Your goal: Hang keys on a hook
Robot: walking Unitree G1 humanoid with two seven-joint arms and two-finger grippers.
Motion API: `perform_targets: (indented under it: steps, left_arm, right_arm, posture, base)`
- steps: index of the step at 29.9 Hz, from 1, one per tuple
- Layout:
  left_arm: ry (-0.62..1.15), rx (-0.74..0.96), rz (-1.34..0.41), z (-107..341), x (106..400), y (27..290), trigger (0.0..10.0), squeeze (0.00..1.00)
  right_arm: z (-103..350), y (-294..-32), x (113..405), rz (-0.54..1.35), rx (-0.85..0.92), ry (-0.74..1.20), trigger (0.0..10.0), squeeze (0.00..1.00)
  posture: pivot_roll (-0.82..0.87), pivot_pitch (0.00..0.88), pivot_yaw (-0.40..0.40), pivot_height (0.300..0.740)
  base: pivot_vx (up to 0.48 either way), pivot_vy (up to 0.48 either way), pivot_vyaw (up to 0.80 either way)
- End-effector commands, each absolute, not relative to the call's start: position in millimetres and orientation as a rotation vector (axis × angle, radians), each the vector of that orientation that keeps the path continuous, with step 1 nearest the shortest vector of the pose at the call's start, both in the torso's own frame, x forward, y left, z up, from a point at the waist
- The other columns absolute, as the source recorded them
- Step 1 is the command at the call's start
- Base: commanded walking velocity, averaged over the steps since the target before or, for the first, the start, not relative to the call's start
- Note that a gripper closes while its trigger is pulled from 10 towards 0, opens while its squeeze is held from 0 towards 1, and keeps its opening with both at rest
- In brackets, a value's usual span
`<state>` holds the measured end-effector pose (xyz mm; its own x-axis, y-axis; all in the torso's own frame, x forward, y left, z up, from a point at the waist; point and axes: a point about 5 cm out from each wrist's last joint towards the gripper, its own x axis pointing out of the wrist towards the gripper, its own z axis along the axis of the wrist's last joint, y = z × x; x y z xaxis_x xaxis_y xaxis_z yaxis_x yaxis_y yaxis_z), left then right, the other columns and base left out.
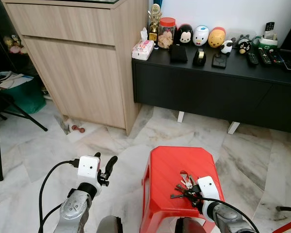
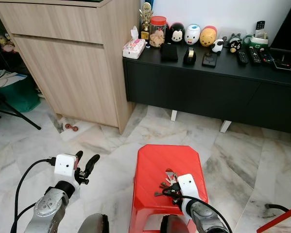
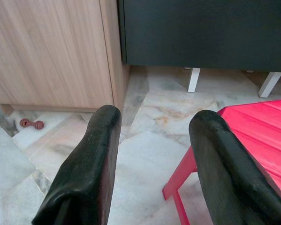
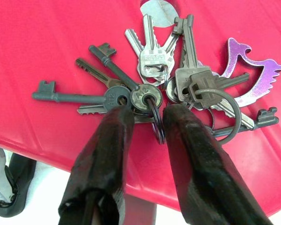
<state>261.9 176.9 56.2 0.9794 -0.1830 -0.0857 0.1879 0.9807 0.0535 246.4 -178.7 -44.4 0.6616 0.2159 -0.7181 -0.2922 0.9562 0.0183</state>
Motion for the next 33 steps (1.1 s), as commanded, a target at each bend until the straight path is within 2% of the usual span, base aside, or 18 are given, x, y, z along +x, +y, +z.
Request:
perform_targets:
  steps: [1,3,4,5,6,7,9,21,27,33]
  left_arm:
    - [0.09,0.074,-0.198,57,260,176,10.0,0.0]
    - [0.091,0.074,-0.2,56,260,176,10.0,0.0]
    - [0.091,0.074,-0.2,56,261,175,10.0,0.0]
    - [0.092,0.075,-0.202,56,261,175,10.0,0.0]
    - [0.092,0.076,-0.202,56,261,175,10.0,0.0]
    - [0.093,0.076,-0.202,56,261,175,10.0,0.0]
    - [0.093,0.077,-0.203,56,261,175,10.0,0.0]
    - [0.097,0.079,-0.202,55,262,176,10.0,0.0]
    - [0.1,0.075,-0.201,54,262,174,10.0,0.0]
    - [0.131,0.075,-0.169,45,259,182,10.0,0.0]
  right_arm:
    - [-44,-181,247,0.279,-0.106,0.804,6.7,0.0]
    - [-45,-182,246,0.275,-0.106,0.805,5.1,0.0]
    - [-45,-182,246,0.273,-0.106,0.806,5.1,0.0]
    - [-45,-183,246,0.271,-0.106,0.806,3.1,0.0]
    - [-45,-183,246,0.271,-0.105,0.806,1.6,0.0]
    - [-45,-183,246,0.271,-0.105,0.806,1.6,0.0]
    - [-45,-183,246,0.27,-0.105,0.808,0.0,0.0]
    - [-42,-182,250,0.259,-0.099,0.786,0.0,0.0]
    - [-36,-177,256,0.258,-0.063,0.714,0.0,0.0]
    - [-18,-172,271,0.231,-0.016,0.518,0.0,0.0]
  posture:
    - [0.18,0.065,-0.025,0.627]
    - [0.18,0.064,-0.025,0.627]
    - [0.18,0.064,-0.025,0.627]
    - [0.18,0.064,-0.024,0.627]
    - [0.18,0.064,-0.024,0.627]
    - [0.18,0.064,-0.024,0.627]
    - [0.18,0.064,-0.025,0.627]
    - [0.18,0.059,-0.025,0.627]
    - [0.18,0.057,-0.029,0.627]
    - [0.18,0.055,-0.035,0.627]
  base:
    - [0.0,0.0,0.0]
    - [0.0,0.0,0.0]
    - [0.0,0.0,0.0]
    - [0.0,0.0,0.0]
    - [0.0,0.0,0.0]
    - [0.0,0.0,0.0]
    - [0.0,0.0,0.0]
    - [0.0,0.0,0.0]
    - [0.0,0.0,0.0]
    - [0.0,0.0,0.0]
